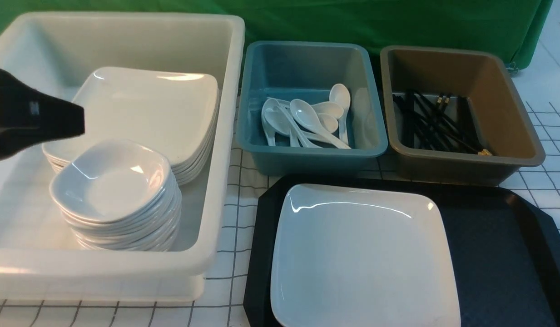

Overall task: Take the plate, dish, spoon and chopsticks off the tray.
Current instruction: Use the right arm to grab a plate from the dinner plate, then use the right arm to put the plate into the large storage box on the left

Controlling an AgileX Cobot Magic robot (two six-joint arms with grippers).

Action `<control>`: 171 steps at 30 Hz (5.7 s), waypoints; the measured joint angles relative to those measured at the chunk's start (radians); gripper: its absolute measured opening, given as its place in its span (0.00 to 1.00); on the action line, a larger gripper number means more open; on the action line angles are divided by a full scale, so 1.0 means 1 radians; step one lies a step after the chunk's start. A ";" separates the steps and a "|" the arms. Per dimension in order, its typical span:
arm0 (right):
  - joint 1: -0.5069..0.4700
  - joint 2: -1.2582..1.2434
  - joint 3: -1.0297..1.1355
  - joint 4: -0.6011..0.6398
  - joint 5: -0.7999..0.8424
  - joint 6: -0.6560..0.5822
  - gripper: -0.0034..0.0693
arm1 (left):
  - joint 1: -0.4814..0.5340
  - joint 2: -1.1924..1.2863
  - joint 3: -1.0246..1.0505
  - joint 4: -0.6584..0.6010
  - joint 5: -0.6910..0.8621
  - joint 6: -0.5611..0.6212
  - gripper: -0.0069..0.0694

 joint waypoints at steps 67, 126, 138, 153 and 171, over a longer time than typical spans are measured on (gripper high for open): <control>-0.304 0.173 0.833 0.639 -0.413 -0.419 0.18 | -0.469 0.375 0.001 0.200 -0.157 -0.012 0.09; 0.162 0.735 -0.256 0.967 -0.913 -0.463 0.11 | 0.200 0.211 -0.140 0.136 -0.030 -0.060 0.09; 0.174 0.797 -0.260 0.952 -0.933 -0.480 0.11 | 0.200 0.211 -0.141 0.136 -0.020 -0.029 0.09; 0.178 0.813 -0.269 0.891 -0.967 -0.476 0.44 | 0.200 0.211 -0.141 0.136 -0.011 -0.022 0.09; 0.104 0.640 -0.272 0.762 -0.613 -0.441 0.09 | 0.200 0.228 -0.141 0.176 -0.023 -0.028 0.09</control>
